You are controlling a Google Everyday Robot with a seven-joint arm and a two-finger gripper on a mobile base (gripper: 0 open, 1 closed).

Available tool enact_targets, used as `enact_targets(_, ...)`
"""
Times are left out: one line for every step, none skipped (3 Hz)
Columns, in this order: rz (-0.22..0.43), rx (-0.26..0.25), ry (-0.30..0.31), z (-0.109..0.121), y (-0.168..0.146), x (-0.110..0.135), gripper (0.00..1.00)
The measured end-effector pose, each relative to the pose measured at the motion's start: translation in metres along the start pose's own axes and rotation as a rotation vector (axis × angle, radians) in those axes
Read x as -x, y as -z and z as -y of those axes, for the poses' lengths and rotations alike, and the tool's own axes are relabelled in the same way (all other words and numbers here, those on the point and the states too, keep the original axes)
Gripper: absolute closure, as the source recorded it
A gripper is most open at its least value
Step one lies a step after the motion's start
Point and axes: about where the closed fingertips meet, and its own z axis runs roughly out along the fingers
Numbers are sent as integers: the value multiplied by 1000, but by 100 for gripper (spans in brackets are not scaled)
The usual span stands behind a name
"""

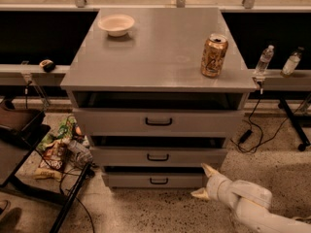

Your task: Close middle drawer

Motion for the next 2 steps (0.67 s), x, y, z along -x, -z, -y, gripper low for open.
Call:
enact_targets(-81,83,44,-30,58,-10,50)
enact_targets(-180,193,37,-62,107,-20,73)
